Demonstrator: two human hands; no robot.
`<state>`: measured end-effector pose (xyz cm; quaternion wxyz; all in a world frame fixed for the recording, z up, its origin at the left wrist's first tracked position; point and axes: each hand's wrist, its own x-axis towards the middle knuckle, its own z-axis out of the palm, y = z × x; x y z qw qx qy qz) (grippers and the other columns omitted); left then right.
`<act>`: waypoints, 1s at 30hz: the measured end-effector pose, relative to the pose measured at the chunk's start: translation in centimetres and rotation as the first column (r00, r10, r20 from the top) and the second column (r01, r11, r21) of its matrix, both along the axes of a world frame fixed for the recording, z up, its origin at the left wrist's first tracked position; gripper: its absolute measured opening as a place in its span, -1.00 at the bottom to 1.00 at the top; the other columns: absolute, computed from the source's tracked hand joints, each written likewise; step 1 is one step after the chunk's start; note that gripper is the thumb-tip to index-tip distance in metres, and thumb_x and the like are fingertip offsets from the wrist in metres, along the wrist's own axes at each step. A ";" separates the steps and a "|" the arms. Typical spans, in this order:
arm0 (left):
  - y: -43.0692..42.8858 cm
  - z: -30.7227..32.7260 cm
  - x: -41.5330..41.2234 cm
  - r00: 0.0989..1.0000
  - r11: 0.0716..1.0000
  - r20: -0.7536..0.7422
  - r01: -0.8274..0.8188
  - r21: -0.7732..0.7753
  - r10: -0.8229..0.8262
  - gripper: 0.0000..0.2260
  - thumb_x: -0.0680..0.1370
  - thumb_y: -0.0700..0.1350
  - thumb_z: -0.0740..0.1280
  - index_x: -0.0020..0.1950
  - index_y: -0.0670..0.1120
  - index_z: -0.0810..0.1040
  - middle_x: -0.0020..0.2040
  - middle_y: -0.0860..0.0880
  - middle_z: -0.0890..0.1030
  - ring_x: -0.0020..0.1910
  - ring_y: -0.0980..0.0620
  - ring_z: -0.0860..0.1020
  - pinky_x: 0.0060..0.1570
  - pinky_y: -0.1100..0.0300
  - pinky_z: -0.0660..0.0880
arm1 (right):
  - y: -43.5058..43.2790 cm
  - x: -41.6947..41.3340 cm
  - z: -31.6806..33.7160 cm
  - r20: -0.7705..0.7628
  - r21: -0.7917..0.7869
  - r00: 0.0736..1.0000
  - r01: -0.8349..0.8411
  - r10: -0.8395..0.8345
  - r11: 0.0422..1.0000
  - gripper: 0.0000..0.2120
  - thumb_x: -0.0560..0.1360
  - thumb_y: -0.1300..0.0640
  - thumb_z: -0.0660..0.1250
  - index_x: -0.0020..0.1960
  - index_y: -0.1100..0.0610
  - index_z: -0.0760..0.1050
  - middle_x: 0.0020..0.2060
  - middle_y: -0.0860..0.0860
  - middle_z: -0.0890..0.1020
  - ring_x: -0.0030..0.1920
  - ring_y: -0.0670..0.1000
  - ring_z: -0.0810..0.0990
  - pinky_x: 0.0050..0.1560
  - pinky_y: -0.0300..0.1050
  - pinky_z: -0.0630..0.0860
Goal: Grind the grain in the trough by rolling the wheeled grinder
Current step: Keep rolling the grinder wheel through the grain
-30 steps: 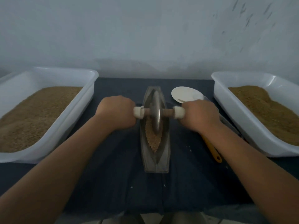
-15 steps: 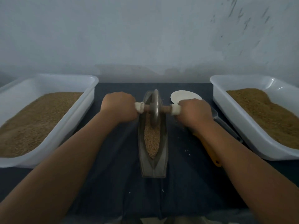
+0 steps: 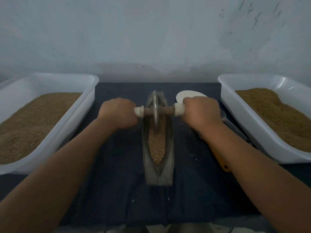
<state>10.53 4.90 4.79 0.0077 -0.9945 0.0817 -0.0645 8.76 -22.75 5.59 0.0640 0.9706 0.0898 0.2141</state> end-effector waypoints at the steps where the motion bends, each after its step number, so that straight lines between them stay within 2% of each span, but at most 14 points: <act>1: -0.1 0.0 0.5 1.000 1.000 -0.011 -0.010 -0.021 0.010 -0.78 0.44 0.16 0.29 -0.25 0.04 0.56 -0.25 0.09 0.60 -0.28 0.02 0.55 -0.27 0.11 0.44 | 0.3 0.6 0.4 -0.021 0.001 1.000 0.007 -0.007 1.000 -0.84 0.39 0.05 0.39 -0.26 0.09 0.45 -0.37 -0.01 0.49 -0.32 0.10 0.53 -0.39 -0.13 0.24; 4: 0.1 -0.4 -0.8 0.999 0.999 -0.052 -0.008 -0.041 0.006 -0.79 0.45 0.15 0.29 -0.24 0.05 0.56 -0.26 0.08 0.61 -0.29 0.02 0.57 -0.29 0.12 0.46 | 0.3 0.0 0.8 -0.004 -0.035 1.000 -0.028 0.028 0.999 -0.84 0.33 0.10 0.34 -0.29 0.11 0.37 -0.41 0.00 0.44 -0.39 0.10 0.46 -0.42 -0.15 0.15; 6: 0.7 -1.0 -3.3 0.999 1.000 -0.051 0.018 -0.017 -0.019 -0.81 0.43 0.16 0.30 -0.26 0.07 0.54 -0.31 0.10 0.58 -0.33 0.06 0.55 -0.35 0.15 0.41 | -0.4 -2.4 0.5 0.020 -0.051 0.997 -0.076 0.078 0.996 -0.81 0.35 0.05 0.39 -0.31 0.06 0.39 -0.44 -0.04 0.40 -0.42 0.09 0.40 -0.45 -0.18 0.12; 9: 1.7 -1.8 -7.0 0.997 0.996 0.031 0.076 0.038 -0.077 -0.79 0.40 0.21 0.30 -0.29 0.09 0.46 -0.38 0.12 0.51 -0.41 0.12 0.47 -0.44 0.22 0.25 | -1.9 -6.1 -0.7 -0.052 -0.004 0.989 -0.142 0.141 0.990 -0.74 0.38 -0.11 0.44 -0.29 -0.05 0.39 -0.46 -0.10 0.42 -0.45 0.02 0.47 -0.47 -0.08 0.44; 10: 1.9 -2.0 -7.4 0.994 0.995 0.054 0.091 0.051 -0.093 -0.77 0.40 0.22 0.29 -0.30 0.10 0.44 -0.40 0.13 0.49 -0.43 0.13 0.45 -0.45 0.22 0.21 | -2.3 -6.8 -1.0 -0.054 0.012 0.988 -0.141 0.142 0.990 -0.72 0.36 -0.14 0.45 -0.29 -0.06 0.38 -0.48 -0.12 0.42 -0.46 -0.01 0.47 -0.47 -0.07 0.47; 11: 2.0 -1.9 -7.3 0.993 0.993 0.060 0.100 0.062 -0.103 -0.76 0.40 0.23 0.29 -0.31 0.09 0.43 -0.40 0.13 0.48 -0.44 0.14 0.44 -0.45 0.22 0.20 | -2.4 -7.0 -1.3 -0.044 0.018 0.990 -0.130 0.131 0.991 -0.71 0.34 -0.16 0.46 -0.29 -0.06 0.39 -0.49 -0.13 0.40 -0.48 -0.02 0.45 -0.49 -0.09 0.45; 13: 1.6 -1.3 -5.8 0.994 0.993 0.024 0.104 0.060 -0.106 -0.76 0.41 0.22 0.28 -0.30 0.09 0.45 -0.37 0.12 0.50 -0.40 0.11 0.47 -0.42 0.21 0.26 | -2.1 -5.8 -1.5 0.006 0.030 0.995 -0.102 0.102 0.994 -0.68 0.34 -0.13 0.50 -0.31 -0.03 0.39 -0.50 -0.14 0.35 -0.49 -0.01 0.39 -0.50 -0.21 0.27; 15: 0.6 -0.5 -3.3 0.996 0.994 0.016 0.083 0.067 -0.085 -0.78 0.41 0.19 0.28 -0.29 0.07 0.49 -0.33 0.11 0.53 -0.35 0.06 0.51 -0.37 0.18 0.34 | -1.3 -3.0 -1.8 0.024 0.059 0.999 -0.031 0.030 0.998 -0.70 0.45 -0.12 0.44 -0.28 -0.01 0.40 -0.47 -0.13 0.32 -0.42 0.05 0.38 -0.43 -0.21 0.11; 17: -0.3 0.4 -0.9 0.997 0.996 0.064 0.040 0.074 -0.045 -0.79 0.41 0.17 0.29 -0.29 0.06 0.50 -0.32 0.10 0.53 -0.36 0.04 0.49 -0.34 0.16 0.36 | -0.6 -0.3 -1.8 -0.029 0.099 0.999 0.045 -0.042 0.994 -0.76 0.53 -0.10 0.35 -0.21 0.01 0.43 -0.42 -0.09 0.38 -0.34 0.08 0.43 -0.39 -0.15 0.17; 20: -1.2 1.4 0.2 0.994 0.995 0.094 0.039 0.096 -0.048 -0.79 0.41 0.15 0.25 -0.26 0.05 0.54 -0.30 0.08 0.54 -0.35 0.03 0.48 -0.33 0.15 0.35 | -0.4 0.9 -1.8 -0.091 0.134 0.993 0.083 -0.072 0.987 -0.82 0.54 -0.07 0.32 -0.14 0.02 0.53 -0.34 -0.06 0.51 -0.28 0.10 0.51 -0.29 -0.09 0.33; 24: -0.2 1.1 -3.4 0.988 0.978 0.050 0.136 0.161 -0.146 -0.82 0.41 0.15 0.25 -0.25 0.08 0.51 -0.33 0.09 0.52 -0.36 0.04 0.50 -0.35 0.16 0.35 | -1.9 -3.5 -2.4 -0.061 0.102 0.998 0.002 0.004 0.995 -0.72 0.51 -0.21 0.34 -0.25 -0.06 0.44 -0.44 -0.13 0.44 -0.38 0.03 0.46 -0.40 -0.14 0.31; 26: 0.9 0.2 -6.0 0.964 0.957 0.133 0.200 0.210 -0.230 -0.82 0.38 0.16 0.28 -0.33 0.10 0.43 -0.43 0.11 0.45 -0.46 0.09 0.43 -0.44 0.22 0.23 | -2.6 -6.7 -2.8 -0.047 0.081 0.998 -0.040 0.044 0.996 -0.69 0.45 -0.27 0.33 -0.28 -0.09 0.40 -0.49 -0.15 0.40 -0.45 -0.02 0.43 -0.46 -0.19 0.25; 28: 1.4 -0.3 -6.6 0.948 0.946 0.172 0.224 0.235 -0.267 -0.78 0.36 0.19 0.27 -0.37 0.10 0.36 -0.47 0.12 0.40 -0.50 0.11 0.38 -0.45 0.25 0.17 | -2.9 -8.1 -3.0 -0.065 0.072 0.997 -0.048 0.052 0.996 -0.69 0.40 -0.32 0.29 -0.26 -0.09 0.43 -0.49 -0.14 0.40 -0.46 -0.02 0.49 -0.48 -0.21 0.25; 30: 1.2 -0.2 -5.1 0.970 0.961 0.100 0.198 0.196 -0.220 -0.76 0.41 0.22 0.25 -0.33 0.10 0.38 -0.40 0.12 0.45 -0.43 0.06 0.45 -0.41 0.20 0.28 | -2.6 -7.0 -2.9 -0.051 0.060 0.998 -0.042 0.046 0.997 -0.69 0.40 -0.30 0.35 -0.24 -0.08 0.45 -0.47 -0.13 0.42 -0.42 0.01 0.56 -0.46 -0.17 0.35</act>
